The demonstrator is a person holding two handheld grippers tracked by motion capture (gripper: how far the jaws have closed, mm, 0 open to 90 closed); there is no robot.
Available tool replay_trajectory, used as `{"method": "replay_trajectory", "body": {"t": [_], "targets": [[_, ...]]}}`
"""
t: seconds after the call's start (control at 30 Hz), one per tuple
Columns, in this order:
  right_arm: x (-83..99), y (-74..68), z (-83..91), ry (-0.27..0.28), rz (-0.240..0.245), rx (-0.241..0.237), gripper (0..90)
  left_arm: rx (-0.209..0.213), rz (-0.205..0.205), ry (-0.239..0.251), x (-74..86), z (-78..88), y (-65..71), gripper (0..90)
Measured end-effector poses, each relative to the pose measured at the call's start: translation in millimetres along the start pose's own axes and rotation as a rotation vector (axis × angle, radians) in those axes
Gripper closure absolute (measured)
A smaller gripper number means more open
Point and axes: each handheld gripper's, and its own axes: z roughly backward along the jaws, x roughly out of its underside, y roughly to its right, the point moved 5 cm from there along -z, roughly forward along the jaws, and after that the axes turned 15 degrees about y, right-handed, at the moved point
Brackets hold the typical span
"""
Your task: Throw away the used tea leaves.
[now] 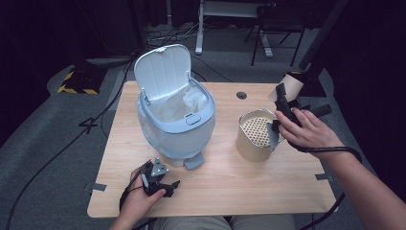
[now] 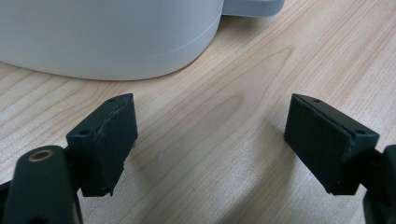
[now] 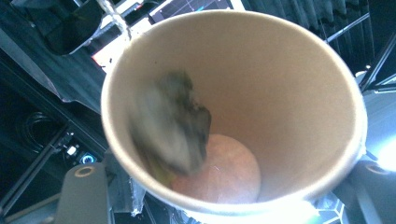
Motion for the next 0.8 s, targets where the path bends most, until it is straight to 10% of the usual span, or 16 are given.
{"method": "replay_trajectory", "body": {"t": [0.33,0.63,0.77,0.8], "targets": [[3.6,2.5,-1.2,-0.018,0.045,-0.004,31.2,0.000,0.001,0.001,0.1,0.0,0.5,17.8],[6.9,2.2,-1.6,-0.021,-0.012,0.000,31.1,-0.002,0.000,0.000,0.1,0.1,0.3,17.8],[8.7,1.4,-0.2,0.016,-0.151,-0.012,30.5,0.001,0.000,0.000,0.0,-0.1,0.1,17.6],[10.6,-0.3,-0.1,0.029,-0.246,-0.028,30.2,0.001,0.000,0.000,-0.1,-0.1,0.0,17.4]]}}
